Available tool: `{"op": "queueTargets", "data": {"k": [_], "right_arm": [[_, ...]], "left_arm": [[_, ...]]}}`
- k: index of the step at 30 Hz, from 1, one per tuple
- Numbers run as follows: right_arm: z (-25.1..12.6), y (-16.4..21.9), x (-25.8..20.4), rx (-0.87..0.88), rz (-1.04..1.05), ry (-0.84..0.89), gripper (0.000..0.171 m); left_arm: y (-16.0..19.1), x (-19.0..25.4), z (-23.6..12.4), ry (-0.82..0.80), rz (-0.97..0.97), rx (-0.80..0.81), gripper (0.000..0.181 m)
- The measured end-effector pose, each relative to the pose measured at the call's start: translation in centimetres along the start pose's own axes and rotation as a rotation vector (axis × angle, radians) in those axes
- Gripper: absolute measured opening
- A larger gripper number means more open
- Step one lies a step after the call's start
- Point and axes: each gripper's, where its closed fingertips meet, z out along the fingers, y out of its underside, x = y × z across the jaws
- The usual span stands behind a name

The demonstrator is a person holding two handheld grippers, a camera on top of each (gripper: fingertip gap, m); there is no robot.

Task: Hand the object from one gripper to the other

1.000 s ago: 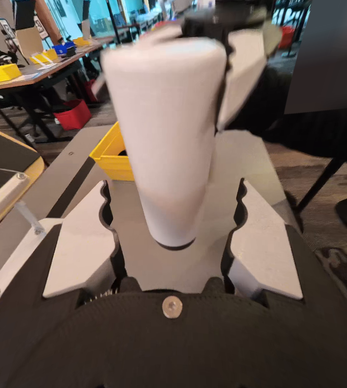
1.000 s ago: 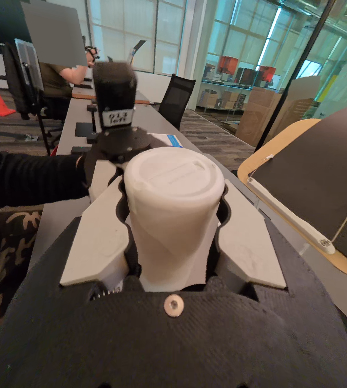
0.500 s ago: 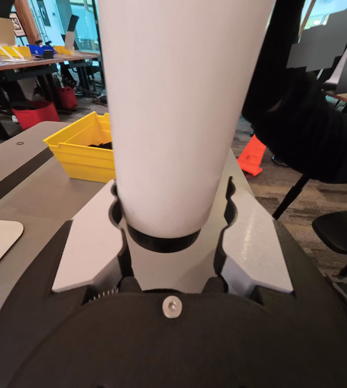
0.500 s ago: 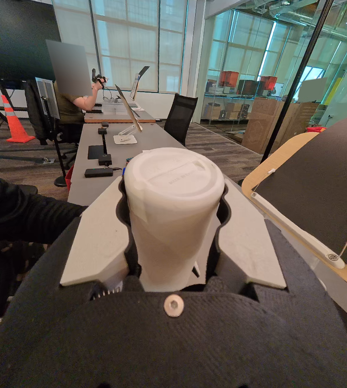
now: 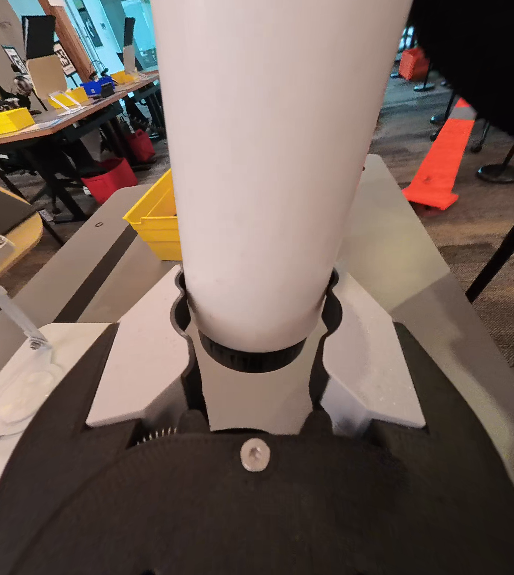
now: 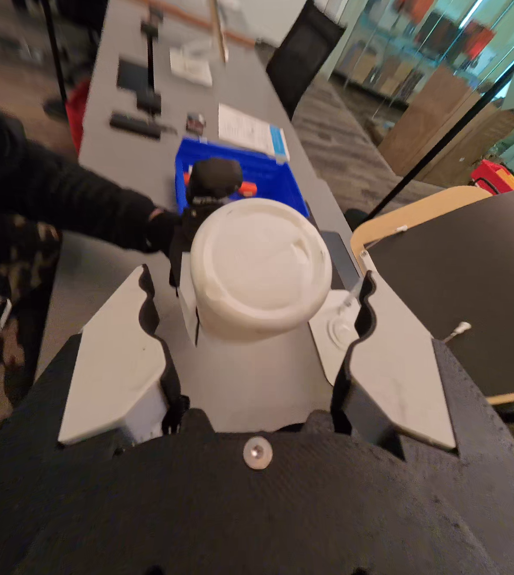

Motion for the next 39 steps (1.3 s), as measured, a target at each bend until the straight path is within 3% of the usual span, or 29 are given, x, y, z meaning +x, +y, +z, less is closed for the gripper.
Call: {"op": "queueTargets", "data": {"k": [4,7,9,11,23,33,39], "right_arm": [[-0.4,1.1,-0.6,-0.259,-0.198,-0.042,0.124],[-0.1,0.9,-0.9,-0.358,-0.241,-0.098,0.12],[0.0,2.3,-1.3,-0.469,-0.252,-0.157,0.109],[0.0,3.6,-1.3,-0.546,-0.259,-0.176,0.109],[0.5,4.1,-0.8,-0.525,-0.252,-0.175,0.104],[-2.2,0.8,1.5,-0.404,-0.198,-0.164,0.104],[-3.6,-3.0,3.0,-0.308,-0.171,-0.178,0.104]], "left_arm": [[0.4,-0.3,0.3,-0.015,0.039,-0.035,0.085],[0.8,-0.1,0.7,-0.021,0.066,-0.058,0.085],[0.6,0.1,0.8,-0.017,0.063,-0.045,0.085],[0.6,0.1,0.8,-0.019,0.067,-0.044,0.085],[0.9,-0.4,1.0,-0.022,0.012,0.0,0.088],[1.2,-1.6,0.4,-0.093,-0.132,0.155,0.122],[-2.1,-0.9,1.0,0.021,-0.37,0.486,0.128]]}}
